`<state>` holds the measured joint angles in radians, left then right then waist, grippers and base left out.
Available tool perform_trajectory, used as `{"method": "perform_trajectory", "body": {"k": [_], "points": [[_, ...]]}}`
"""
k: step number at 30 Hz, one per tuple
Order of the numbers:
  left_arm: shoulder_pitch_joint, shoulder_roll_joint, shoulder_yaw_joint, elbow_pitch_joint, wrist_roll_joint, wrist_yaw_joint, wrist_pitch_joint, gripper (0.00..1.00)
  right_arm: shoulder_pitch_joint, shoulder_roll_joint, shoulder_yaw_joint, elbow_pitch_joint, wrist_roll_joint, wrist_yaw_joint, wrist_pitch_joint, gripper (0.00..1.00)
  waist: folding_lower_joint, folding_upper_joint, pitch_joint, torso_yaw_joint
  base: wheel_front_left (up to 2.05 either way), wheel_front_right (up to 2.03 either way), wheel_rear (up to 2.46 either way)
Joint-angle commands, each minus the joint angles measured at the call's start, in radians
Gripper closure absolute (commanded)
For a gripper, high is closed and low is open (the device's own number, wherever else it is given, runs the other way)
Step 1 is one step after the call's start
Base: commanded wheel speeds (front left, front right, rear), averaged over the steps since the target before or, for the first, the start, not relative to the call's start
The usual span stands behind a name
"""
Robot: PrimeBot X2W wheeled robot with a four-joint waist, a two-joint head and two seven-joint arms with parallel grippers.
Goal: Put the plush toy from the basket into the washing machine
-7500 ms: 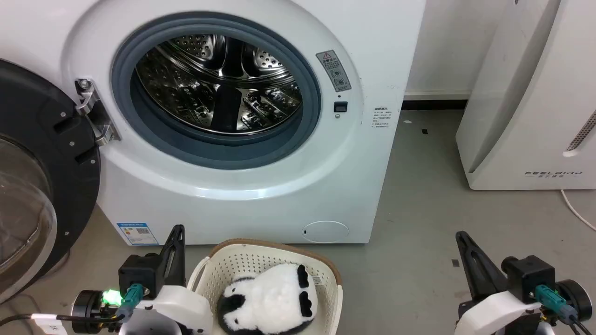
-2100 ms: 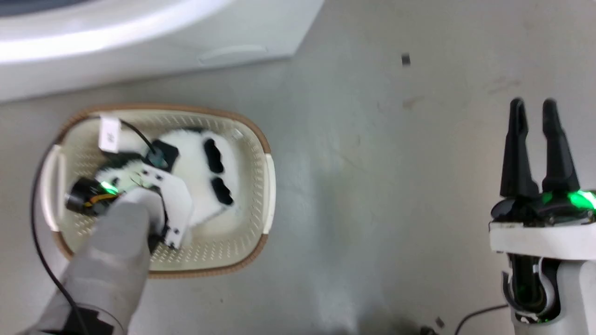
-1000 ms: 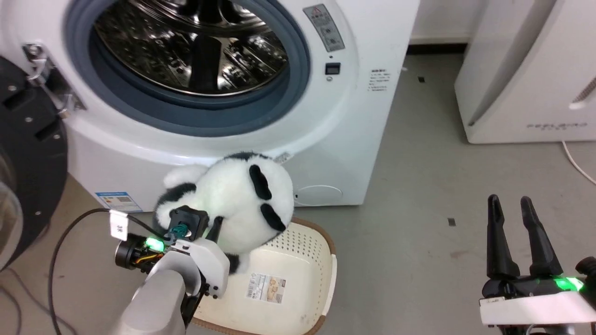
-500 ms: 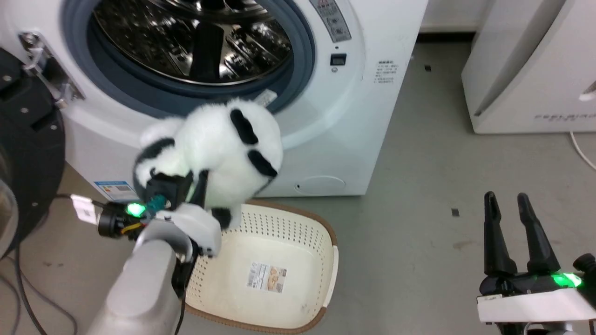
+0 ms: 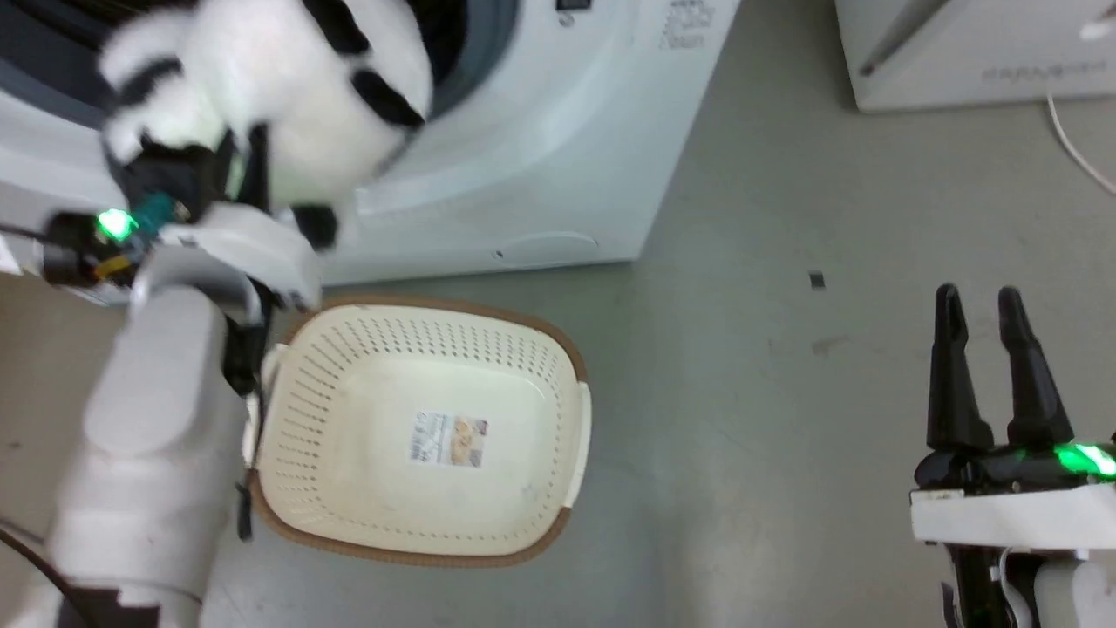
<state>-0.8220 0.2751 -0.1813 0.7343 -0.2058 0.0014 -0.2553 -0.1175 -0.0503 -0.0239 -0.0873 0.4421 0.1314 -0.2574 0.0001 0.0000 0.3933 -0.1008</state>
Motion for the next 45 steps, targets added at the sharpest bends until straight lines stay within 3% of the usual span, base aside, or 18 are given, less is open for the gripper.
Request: {"method": "perform_trajectory", "body": {"k": [1,16,30,31,32,45], "points": [[-0.027,0.007,0.005,-0.003,0.007,0.007,-0.006,1.0,-0.017,0.0,-0.001,-0.006,0.004,-0.001,-0.004,0.0,-0.0001,0.0,0.052,-0.039,0.0,0.0,0.0],[-0.436,0.145,0.085,0.127,0.02,0.018,-0.006,1.0,-0.122,0.0,0.014,-0.025,0.067,-0.001,-0.004,0.0,-0.0001,0.0,0.27,-0.154,0.0,0.0,0.0],[-0.713,0.237,0.072,0.179,0.079,0.062,-0.006,1.0,-0.164,0.0,0.031,-0.033,0.112,-0.001,-0.004,0.0,-0.0001,0.0,0.396,-0.22,0.0,0.0,0.0],[-0.736,0.247,0.072,0.181,0.086,0.073,-0.006,0.79,-0.164,0.0,0.043,-0.033,0.116,-0.001,-0.004,0.0,-0.0001,0.0,0.402,-0.226,0.0,0.0,0.0],[-0.737,0.246,0.077,0.195,0.081,0.076,-0.006,0.0,-0.163,0.0,0.046,-0.031,0.116,-0.001,-0.004,0.0,-0.0001,0.0,0.401,-0.226,0.0,0.0,0.0],[-0.642,0.199,0.072,0.265,0.058,0.044,-0.006,0.0,-0.157,0.0,0.044,-0.017,0.091,-0.001,-0.004,0.0,-0.0001,0.0,0.344,-0.188,0.0,0.0,0.0]]}}
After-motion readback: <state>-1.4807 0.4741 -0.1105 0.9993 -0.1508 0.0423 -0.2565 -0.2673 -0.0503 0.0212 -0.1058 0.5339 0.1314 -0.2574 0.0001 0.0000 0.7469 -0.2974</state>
